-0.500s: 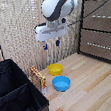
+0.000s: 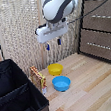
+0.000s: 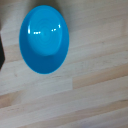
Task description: Move your gripper towards the bottom drawer handle. Grasp the handle gently with your gripper. Apply gentle outward force to slide the bottom drawer open.
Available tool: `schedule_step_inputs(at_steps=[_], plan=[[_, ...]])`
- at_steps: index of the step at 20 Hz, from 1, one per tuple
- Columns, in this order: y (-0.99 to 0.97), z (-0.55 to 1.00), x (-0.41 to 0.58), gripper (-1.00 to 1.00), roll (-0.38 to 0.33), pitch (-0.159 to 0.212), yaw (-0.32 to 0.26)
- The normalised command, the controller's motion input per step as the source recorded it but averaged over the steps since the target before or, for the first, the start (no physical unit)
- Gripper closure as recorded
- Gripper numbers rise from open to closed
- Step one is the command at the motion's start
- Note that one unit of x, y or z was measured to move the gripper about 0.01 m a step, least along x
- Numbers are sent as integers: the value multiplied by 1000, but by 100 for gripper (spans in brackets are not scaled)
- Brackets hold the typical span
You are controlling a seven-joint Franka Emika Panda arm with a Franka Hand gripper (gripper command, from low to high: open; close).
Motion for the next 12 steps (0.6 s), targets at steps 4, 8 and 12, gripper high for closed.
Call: schedule_step_inputs(at_steps=[4,8,12], plan=[[-186,-1,-87,-100,-331,-33,181],[-146,-7,-80,-100,-347,-16,188],[-174,-9,-91,-100,-359,-5,172]])
